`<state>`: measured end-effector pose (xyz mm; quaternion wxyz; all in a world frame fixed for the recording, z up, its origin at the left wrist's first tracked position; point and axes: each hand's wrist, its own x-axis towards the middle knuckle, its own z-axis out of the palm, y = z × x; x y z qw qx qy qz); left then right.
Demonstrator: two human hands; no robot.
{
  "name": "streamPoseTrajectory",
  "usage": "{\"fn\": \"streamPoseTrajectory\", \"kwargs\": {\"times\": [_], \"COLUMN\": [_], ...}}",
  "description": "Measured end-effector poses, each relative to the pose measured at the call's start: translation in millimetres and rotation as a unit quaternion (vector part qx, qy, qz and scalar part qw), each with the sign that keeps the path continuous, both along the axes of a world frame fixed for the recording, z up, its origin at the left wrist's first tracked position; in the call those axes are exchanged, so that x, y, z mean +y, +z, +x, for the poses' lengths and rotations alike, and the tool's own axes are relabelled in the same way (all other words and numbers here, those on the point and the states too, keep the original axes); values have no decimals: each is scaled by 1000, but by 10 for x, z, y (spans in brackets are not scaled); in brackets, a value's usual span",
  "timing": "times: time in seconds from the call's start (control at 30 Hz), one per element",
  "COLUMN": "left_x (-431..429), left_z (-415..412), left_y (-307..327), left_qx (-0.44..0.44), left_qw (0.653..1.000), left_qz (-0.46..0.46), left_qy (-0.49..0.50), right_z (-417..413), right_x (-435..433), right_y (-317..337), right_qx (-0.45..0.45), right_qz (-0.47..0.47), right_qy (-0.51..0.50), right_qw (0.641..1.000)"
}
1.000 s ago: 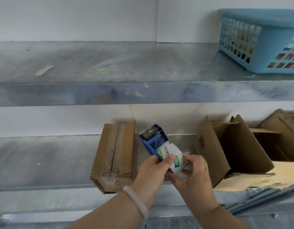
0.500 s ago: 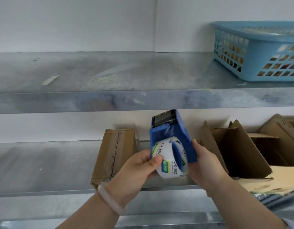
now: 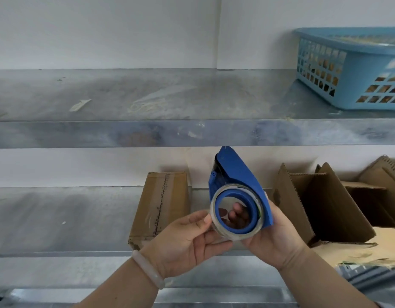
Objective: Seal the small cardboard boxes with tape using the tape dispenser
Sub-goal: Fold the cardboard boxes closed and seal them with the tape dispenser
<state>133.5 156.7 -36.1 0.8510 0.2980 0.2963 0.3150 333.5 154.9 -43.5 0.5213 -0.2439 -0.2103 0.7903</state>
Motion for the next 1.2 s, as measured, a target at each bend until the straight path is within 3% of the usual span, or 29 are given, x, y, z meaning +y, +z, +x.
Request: {"fn": "streamPoseTrajectory", "kwargs": {"times": [0.13,0.27,0.37,0.67,0.93,1.07,1.2], "left_x": [39,60,95,29,-16,-100,-140], "left_z": [-40,-117,-213,-378,-472,-518,-769], "left_y": [11,219,326,503,422,337,216], "left_qx": [201,163,166,244,390,392,385], "left_qw": [972,973,974,961,875,866,851], "left_qz": [123,83,63,80,163,157,118], "left_qy": [17,140,139,104,235,269,337], "right_z": [130,175,193,217,79,29,53], "right_x": [-14,-13,-8,9,-56,-53,-52], "right_y": [129,286,346,602,681,735,753], "right_qx": [-79,-250,-325,-424,-520,-537,-529], "right_qz": [50,159,192,274,280,307,304], "right_qy": [10,130,148,232,233,246,260], "right_qw": [996,946,914,831,772,747,748]}}
